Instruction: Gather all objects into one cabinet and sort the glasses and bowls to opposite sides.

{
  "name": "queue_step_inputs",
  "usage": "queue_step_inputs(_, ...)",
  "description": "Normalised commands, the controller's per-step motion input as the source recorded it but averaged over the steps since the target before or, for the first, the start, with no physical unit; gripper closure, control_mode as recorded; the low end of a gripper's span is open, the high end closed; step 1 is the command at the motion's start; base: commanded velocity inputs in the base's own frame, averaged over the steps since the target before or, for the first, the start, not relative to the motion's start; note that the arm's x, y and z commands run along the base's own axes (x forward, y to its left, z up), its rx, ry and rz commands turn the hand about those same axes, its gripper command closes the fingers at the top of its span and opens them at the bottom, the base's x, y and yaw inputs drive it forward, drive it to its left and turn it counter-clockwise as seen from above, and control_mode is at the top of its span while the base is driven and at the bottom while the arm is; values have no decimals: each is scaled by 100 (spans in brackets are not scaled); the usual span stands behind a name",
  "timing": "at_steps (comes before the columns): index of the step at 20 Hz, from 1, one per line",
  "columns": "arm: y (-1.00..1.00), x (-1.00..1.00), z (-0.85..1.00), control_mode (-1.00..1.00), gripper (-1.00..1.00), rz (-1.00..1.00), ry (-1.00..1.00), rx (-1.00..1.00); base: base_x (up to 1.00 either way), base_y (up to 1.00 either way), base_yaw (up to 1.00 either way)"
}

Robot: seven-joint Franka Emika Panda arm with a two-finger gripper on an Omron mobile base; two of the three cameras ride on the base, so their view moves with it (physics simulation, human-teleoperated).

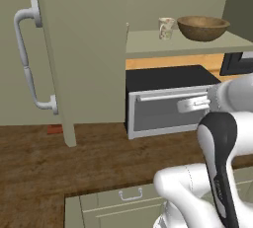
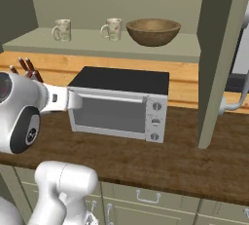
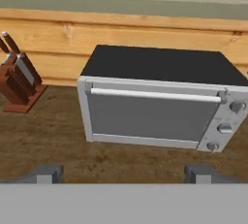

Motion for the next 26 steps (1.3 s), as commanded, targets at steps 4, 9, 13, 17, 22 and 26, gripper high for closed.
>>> queue_step_inputs(4,0,-26,13,-100,-100,1,-8,9,0,0,0)
queue_step_inputs(9,0,0,0,100,-100,0,0,0,-28,0,0)
queue_step_inputs(13,0,0,0,100,-100,0,0,0,-66,-12,4)
queue_step_inputs(17,0,0,0,100,-100,0,0,0,-64,-21,4)
queue_step_inputs(22,0,0,0,100,-100,0,0,0,-46,-51,18)
queue_step_inputs(26,0,0,0,100,-100,0,0,0,-45,-53,37)
